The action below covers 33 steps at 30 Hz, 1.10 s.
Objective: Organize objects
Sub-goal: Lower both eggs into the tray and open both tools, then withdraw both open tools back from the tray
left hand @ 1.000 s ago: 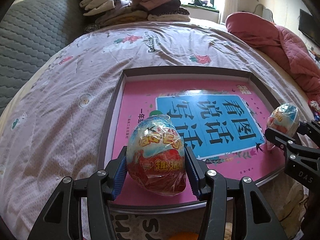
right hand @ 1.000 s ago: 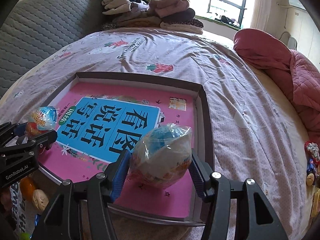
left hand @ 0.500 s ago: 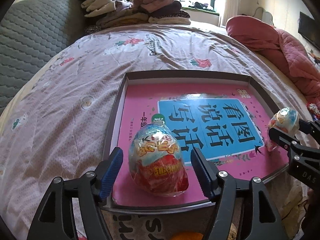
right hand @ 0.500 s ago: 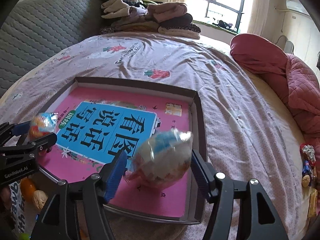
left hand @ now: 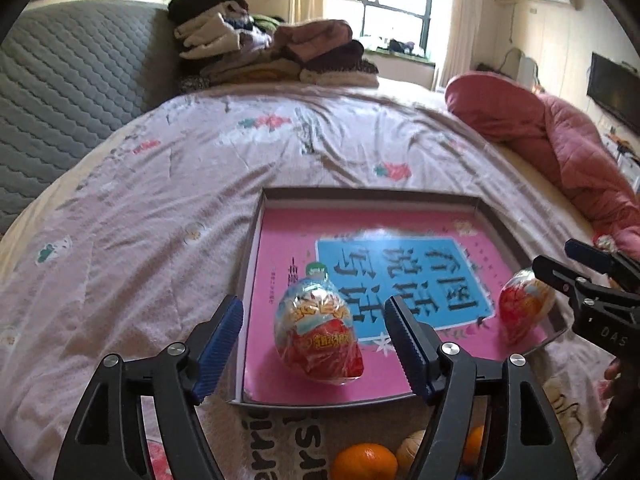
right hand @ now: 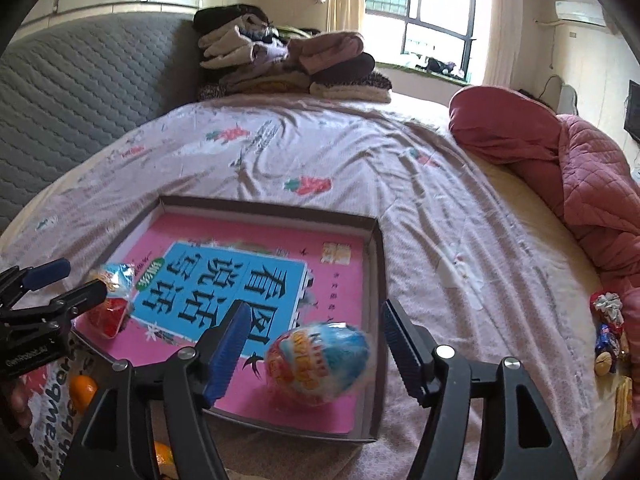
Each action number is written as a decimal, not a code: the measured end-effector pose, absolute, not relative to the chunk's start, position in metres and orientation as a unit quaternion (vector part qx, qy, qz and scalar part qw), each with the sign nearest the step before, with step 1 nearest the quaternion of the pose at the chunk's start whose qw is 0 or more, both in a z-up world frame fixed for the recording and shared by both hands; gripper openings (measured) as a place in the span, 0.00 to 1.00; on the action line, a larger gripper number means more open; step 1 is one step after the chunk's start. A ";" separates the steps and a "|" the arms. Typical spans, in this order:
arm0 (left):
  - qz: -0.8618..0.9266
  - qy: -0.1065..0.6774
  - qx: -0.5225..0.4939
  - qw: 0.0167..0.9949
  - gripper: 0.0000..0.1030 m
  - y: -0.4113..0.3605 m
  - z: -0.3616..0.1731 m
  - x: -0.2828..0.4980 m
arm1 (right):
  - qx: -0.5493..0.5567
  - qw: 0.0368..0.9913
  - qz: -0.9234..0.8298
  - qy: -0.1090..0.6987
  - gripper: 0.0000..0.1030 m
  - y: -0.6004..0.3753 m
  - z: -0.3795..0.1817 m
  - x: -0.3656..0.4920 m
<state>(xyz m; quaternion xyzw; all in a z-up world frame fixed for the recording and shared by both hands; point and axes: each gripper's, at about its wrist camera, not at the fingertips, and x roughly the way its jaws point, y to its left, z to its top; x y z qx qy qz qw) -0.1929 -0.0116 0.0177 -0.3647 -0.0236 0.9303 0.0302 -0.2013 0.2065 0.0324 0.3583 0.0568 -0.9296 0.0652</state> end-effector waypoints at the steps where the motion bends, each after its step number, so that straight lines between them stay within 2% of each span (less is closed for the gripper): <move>1: 0.933 -0.022 -0.358 0.027 0.72 -0.012 0.021 -0.189 | 0.355 0.064 -0.931 0.055 0.65 0.208 0.035 -0.199; 21: 0.962 -0.014 -0.268 0.043 0.73 -0.020 0.066 -0.085 | 0.250 0.096 -0.961 0.072 0.65 0.194 0.091 -0.114; 33: 0.962 -0.016 -0.264 0.064 0.73 -0.011 0.063 -0.045 | 0.244 0.105 -0.963 0.054 0.65 0.209 0.078 -0.072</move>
